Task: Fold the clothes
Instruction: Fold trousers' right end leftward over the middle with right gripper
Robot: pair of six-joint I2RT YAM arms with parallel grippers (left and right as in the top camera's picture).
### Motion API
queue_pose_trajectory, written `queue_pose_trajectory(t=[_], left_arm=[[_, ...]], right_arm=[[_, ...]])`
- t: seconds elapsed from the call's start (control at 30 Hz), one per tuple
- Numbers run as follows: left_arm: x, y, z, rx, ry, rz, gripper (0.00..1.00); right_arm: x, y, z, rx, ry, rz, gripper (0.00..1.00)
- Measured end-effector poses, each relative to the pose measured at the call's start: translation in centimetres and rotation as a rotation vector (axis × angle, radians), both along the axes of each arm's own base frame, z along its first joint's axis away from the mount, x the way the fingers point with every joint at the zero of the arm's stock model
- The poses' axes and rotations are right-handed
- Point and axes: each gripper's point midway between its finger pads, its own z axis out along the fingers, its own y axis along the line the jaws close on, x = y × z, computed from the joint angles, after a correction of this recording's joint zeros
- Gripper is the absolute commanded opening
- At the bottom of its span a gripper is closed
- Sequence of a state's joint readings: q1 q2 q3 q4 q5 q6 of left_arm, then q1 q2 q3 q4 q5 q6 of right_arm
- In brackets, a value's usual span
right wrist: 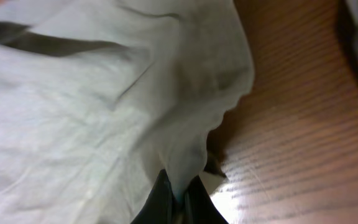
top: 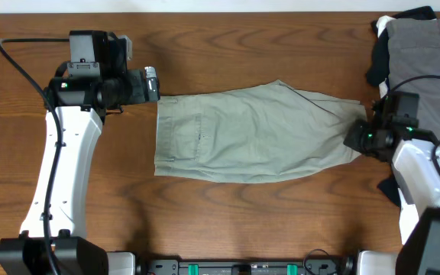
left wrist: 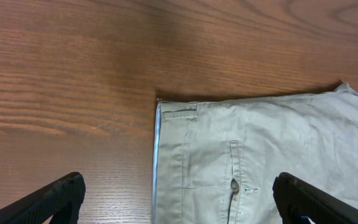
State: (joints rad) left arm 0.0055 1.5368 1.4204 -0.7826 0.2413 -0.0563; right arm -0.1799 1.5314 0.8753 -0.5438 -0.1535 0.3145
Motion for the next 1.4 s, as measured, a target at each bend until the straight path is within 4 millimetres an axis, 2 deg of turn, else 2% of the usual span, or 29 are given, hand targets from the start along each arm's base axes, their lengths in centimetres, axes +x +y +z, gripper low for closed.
queue_pose_trajectory(t=[0.23,0.37,0.5,0.63,0.73,0.9,1.07,1.23,1.33,1.4], left_arm=[[0.0,0.0,0.0,0.000,0.000,0.000,0.98],[0.0,0.0,0.0,0.000,0.000,0.000,0.98],[0.0,0.0,0.0,0.000,0.000,0.000,0.98],[0.0,0.0,0.0,0.000,0.000,0.000,0.98],[0.0,0.0,0.0,0.000,0.000,0.000,0.98],[0.0,0.0,0.0,0.000,0.000,0.000,0.98],[0.0,0.0,0.0,0.000,0.000,0.000,0.98],[0.0,0.0,0.0,0.000,0.000,0.000,0.98],[0.0,0.0,0.0,0.000,0.000,0.000,0.98],[0.0,0.0,0.0,0.000,0.000,0.000,0.98]], right_arm=[[0.6,0.7,-2.4,-0.009,0.040,0.015,0.01],[0.6,2.0,-2.1,-0.014,0.051,0.053,0.01],[1.6,3.8,-0.6,-0.023,0.037,0.113,0.01],[2.8,6.7,0.9,-0.035,0.000,0.210,0.01],[2.9,9.5,1.4,-0.045,-0.020,0.306,0.01],[2.2,13.2,1.4,-0.080,-0.034,0.450,0.01],[2.6,16.3,1.4,-0.114,-0.091,0.553,0.01],[2.3,18.8,-0.3,-0.119,-0.082,0.628,0.01],[2.0,20.1,-1.4,-0.113,-0.068,0.674,0.08],[1.8,21.2,-1.6,-0.092,-0.077,0.705,0.24]])
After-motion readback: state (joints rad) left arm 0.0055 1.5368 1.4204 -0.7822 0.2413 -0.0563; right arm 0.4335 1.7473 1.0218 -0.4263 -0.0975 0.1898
